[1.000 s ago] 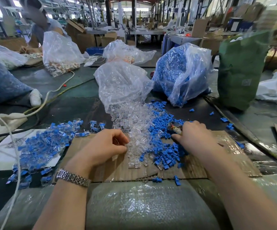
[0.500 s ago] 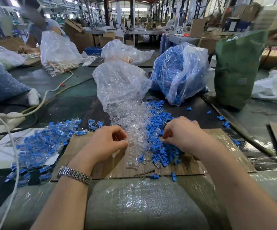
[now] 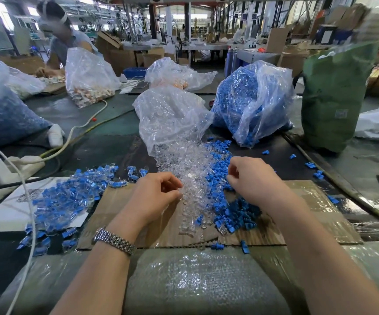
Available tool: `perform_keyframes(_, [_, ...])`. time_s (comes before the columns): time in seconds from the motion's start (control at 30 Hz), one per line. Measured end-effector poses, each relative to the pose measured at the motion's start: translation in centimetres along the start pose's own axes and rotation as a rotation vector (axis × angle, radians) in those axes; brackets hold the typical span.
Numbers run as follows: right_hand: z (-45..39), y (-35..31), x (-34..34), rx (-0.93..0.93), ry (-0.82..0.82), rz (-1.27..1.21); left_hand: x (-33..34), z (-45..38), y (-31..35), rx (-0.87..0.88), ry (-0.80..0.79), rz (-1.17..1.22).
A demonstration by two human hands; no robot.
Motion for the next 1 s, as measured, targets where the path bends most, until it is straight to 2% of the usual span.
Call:
perform_keyframes(0.23, [0.0, -1.2, 1.7, -0.102, 0.016, -0.702, -0.5, -0.2, -0.7, -0.059, 0.093, 0.277])
perform_keyframes(0.37, [0.1, -1.1, 2.5, -0.145, -0.072, -0.927, 0.1, -0.4, -1.3, -0.106, 0.05, 0.602])
perform_keyframes(0.47, [0.5, -1.4, 2.5, -0.204, -0.089, -0.976, 0.7, -0.6, -1.0, -0.105, -0.009, 0.879])
perform_keyframes(0.57, [0.8, -1.7, 2.2, -0.249, -0.062, -1.028, 1.1, -0.6, -0.8, -0.124, -0.043, 1.04])
perform_keyframes(0.8, [1.6, -2.7, 2.0, -0.331, -0.001, -0.913, 1.6, -0.5, -0.5, -0.113, -0.096, 1.123])
perform_keyframes(1.0, [1.9, -2.7, 1.7, -0.372, 0.053, -0.869, 1.7, -0.6, -0.3, -0.127, -0.071, 1.148])
Point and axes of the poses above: each hand's wrist, its own z-axis away from the middle knuckle, its own x-axis out of the palm, y = z × x, the point moved 6 cm from there along -z, towards the middle knuckle, and after that the axes turned 8 degrees about x, right-handed, at the moved point
